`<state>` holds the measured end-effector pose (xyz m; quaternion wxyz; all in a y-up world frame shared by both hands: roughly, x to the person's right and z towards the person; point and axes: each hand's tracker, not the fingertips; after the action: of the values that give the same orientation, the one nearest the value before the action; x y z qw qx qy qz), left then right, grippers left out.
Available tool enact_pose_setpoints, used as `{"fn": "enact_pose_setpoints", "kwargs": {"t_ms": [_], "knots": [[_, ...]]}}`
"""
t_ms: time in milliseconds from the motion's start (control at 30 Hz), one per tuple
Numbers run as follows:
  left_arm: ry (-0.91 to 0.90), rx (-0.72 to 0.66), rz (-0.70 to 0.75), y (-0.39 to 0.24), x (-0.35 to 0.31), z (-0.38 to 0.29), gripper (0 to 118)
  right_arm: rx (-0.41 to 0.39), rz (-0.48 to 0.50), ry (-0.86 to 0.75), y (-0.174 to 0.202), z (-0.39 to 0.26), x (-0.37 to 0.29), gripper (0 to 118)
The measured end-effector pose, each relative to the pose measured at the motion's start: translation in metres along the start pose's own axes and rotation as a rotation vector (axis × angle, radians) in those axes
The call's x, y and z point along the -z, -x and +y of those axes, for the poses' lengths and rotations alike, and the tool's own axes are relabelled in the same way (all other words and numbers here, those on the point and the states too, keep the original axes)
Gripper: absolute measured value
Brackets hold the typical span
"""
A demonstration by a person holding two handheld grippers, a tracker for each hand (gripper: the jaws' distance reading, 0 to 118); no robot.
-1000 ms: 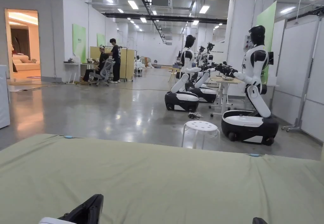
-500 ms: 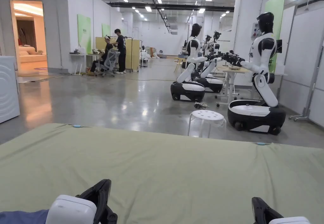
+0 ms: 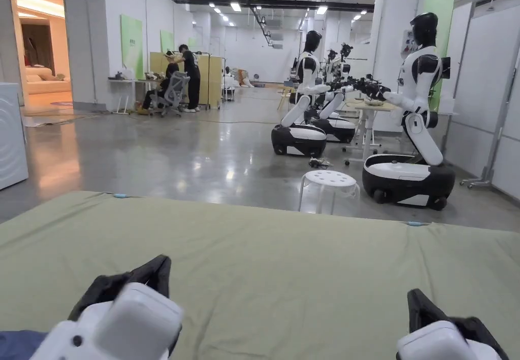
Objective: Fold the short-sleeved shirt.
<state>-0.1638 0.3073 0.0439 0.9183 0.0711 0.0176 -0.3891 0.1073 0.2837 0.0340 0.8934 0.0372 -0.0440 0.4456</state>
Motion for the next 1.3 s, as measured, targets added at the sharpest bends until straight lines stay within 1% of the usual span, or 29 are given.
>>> {"fn": "enact_pose_setpoints", "kwargs": {"t_ms": [33, 67, 167, 233, 300, 333, 367, 400, 433, 500, 533, 567, 600, 633, 667, 733, 767, 800, 833, 867, 900, 933, 967, 1000, 1033, 1133, 1200, 1233, 1300], "knots": [[-0.009, 0.197, 0.0, -0.01, 0.005, -0.003, 1, -0.178, 0.004, -0.023, 0.006, -0.003, 0.002, 0], [-0.018, 0.359, -0.069, -0.02, 0.01, -0.013, 1, -0.348, 0.028, -0.033, 0.012, -0.01, 0.005, 0], [0.008, 0.745, -0.226, -0.055, 0.011, -0.053, 1, -0.776, 0.138, -0.099, 0.036, -0.04, 0.0, 0], [0.006, 0.888, -0.323, -0.074, 0.004, -0.076, 1, -0.96, 0.232, -0.156, 0.048, -0.063, -0.009, 0], [0.024, 0.971, -0.442, -0.087, -0.003, -0.095, 1, -1.097, 0.333, -0.166, 0.059, -0.08, -0.019, 0], [0.013, 0.993, -0.477, -0.091, -0.007, -0.1, 1, -1.164, 0.353, -0.174, 0.064, -0.086, -0.021, 0], [0.012, 1.016, -0.498, -0.096, -0.01, -0.105, 1, -1.202, 0.349, -0.172, 0.069, -0.093, -0.022, 0], [0.027, 1.029, -0.529, -0.097, -0.015, -0.108, 1, -1.229, 0.39, -0.155, 0.072, -0.097, -0.023, 0], [-0.003, 1.057, -0.549, -0.097, -0.018, -0.11, 1, -1.239, 0.422, -0.145, 0.073, -0.099, -0.024, 0], [-0.03, 1.065, -0.466, -0.094, -0.018, -0.105, 1, -1.256, 0.404, -0.193, 0.07, -0.101, -0.024, 0], [-0.013, 1.009, -0.445, -0.086, -0.018, -0.097, 1, -1.232, 0.357, -0.186, 0.068, -0.097, -0.02, 0], [0.004, 0.886, -0.408, -0.076, -0.013, -0.086, 1, -1.158, 0.334, -0.157, 0.064, -0.089, -0.016, 0], [0.04, 0.763, -0.38, -0.064, -0.009, -0.075, 1, -1.041, 0.315, -0.118, 0.059, -0.078, -0.012, 0], [0.105, 0.597, -0.376, -0.047, -0.003, -0.062, 1, -0.898, 0.28, -0.064, 0.05, -0.066, -0.007, 0], [0.118, 0.418, -0.303, -0.029, -0.001, -0.053, 1, -0.748, 0.25, -0.01, 0.042, -0.055, -0.004, 0], [0.156, 0.109, -0.238, 0.003, 0.003, -0.045, 1, -0.431, 0.149, 0.049, 0.026, -0.038, 0.001, 0], [0.175, -0.042, -0.193, 0.015, 0.003, -0.044, 1, -0.243, 0.107, 0.087, 0.013, -0.03, 0.002, 0], [0.179, -0.219, -0.165, 0.026, -0.001, -0.048, 1, -0.043, 0.068, 0.125, 0.003, -0.03, 0.004, 0], [0.187, -0.394, -0.16, 0.036, -0.003, -0.051, 1, 0.213, 0.053, 0.175, -0.009, -0.032, 0.007, 0], [0.184, -0.546, -0.156, 0.042, -0.007, -0.057, 1, 0.427, 0.073, 0.202, -0.018, -0.04, 0.007, 0], [0.179, -0.649, -0.149, 0.044, -0.009, -0.062, 1, 0.592, 0.08, 0.224, -0.022, -0.046, 0.007, 0], [0.181, -0.742, -0.146, 0.04, -0.01, -0.065, 1, 0.754, 0.055, 0.257, -0.022, -0.054, 0.007, 0], [0.209, -0.787, -0.126, 0.038, -0.009, -0.067, 1, 0.861, 0.032, 0.291, -0.018, -0.057, 0.005, 0], [0.218, -0.81, -0.115, 0.036, -0.009, -0.068, 1, 0.884, 0.057, 0.28, -0.015, -0.057, 0.002, 0], [0.2, -0.823, -0.135, 0.036, -0.01, -0.069, 1, 0.881, 0.088, 0.265, -0.008, -0.053, 0.0, 0], [0.19, -0.839, -0.162, 0.031, -0.008, -0.062, 1, 0.776, 0.09, 0.256, 0.003, -0.044, 0.001, 0], [0.168, -0.857, -0.171, 0.029, -0.009, -0.06, 1, 0.786, 0.101, 0.257, 0.005, -0.04, 0.003, 0], [0.163, -0.851, -0.172, 0.028, -0.009, -0.059, 1, 0.808, 0.12, 0.247, 0.004, -0.039, 0.002, 0], [0.164, -0.827, -0.17, 0.025, -0.009, -0.057, 1, 0.803, 0.111, 0.239, 0.005, -0.036, 0.001, 0]]}}
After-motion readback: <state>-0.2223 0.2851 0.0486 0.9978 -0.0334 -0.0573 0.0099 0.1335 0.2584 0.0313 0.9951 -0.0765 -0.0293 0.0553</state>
